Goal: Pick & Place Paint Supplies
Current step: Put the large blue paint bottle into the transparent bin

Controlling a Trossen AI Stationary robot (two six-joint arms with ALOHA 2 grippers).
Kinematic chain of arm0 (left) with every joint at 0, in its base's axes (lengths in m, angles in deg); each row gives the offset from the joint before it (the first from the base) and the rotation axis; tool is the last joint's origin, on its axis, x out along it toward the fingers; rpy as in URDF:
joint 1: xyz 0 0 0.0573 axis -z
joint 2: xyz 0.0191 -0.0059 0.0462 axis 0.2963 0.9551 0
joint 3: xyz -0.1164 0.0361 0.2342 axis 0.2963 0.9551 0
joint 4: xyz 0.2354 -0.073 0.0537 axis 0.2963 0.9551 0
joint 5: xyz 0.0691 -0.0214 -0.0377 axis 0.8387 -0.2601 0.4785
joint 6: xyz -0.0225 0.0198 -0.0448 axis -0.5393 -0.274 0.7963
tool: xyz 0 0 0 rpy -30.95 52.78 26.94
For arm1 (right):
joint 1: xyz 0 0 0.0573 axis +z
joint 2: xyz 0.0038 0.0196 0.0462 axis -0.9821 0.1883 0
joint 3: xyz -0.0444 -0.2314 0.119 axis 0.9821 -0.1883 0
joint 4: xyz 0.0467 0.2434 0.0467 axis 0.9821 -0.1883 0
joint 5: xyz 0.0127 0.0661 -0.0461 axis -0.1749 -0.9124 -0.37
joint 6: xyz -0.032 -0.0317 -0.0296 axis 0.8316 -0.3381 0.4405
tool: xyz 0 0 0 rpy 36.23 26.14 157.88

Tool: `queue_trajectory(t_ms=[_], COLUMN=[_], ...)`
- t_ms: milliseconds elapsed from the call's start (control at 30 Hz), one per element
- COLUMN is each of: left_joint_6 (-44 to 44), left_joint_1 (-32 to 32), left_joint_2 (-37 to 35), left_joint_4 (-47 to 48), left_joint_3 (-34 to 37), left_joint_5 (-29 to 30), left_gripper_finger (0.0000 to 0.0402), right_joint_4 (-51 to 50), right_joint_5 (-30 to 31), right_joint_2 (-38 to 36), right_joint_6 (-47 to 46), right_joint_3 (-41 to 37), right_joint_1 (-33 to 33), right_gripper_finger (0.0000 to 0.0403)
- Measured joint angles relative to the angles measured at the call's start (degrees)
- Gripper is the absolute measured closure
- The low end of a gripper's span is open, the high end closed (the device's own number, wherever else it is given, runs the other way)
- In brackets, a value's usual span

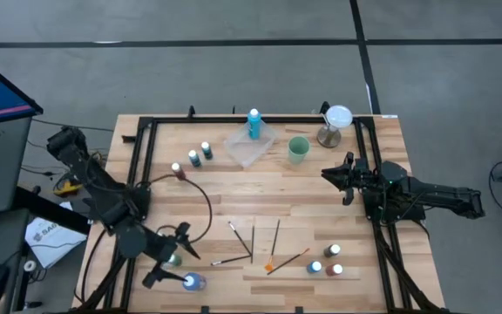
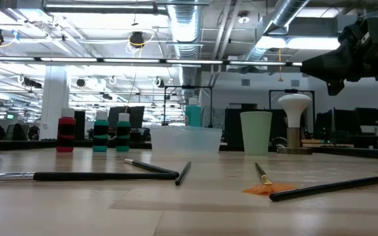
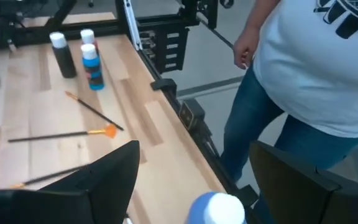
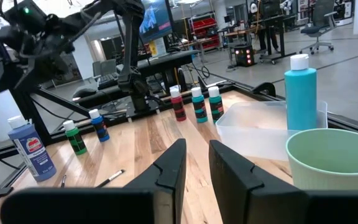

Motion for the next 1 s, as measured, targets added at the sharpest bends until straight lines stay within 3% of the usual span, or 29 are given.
queue_trajectory(t_ms=[433, 733, 1000], left_joint_6=[3.44, 5.13, 7.97], left_joint_1=[6.15, 6.16, 6.14], left_joint_2=[11.41, 13.6, 9.88], left_joint_4=[-6.08, -6.62, -7.56], left_joint_3=[1.25, 1.68, 5.71], left_joint_5=[2.27, 4.4, 4.69], left_gripper_finger=[0.0101, 0.0104, 0.018], right_joint_4=[0.0, 0.0, 0.0], right_joint_5=[0.0, 0.0, -0.01], right_joint_2=[0.0, 0.0, 0.01], right_joint_6=[0.01, -0.01, 0.0], right_joint_3=[0.0, 0.0, 0.01], right_joint_1=[-0.01, 0.0, 0.0], right_gripper_finger=[0.0337, 0.0337, 0.0337])
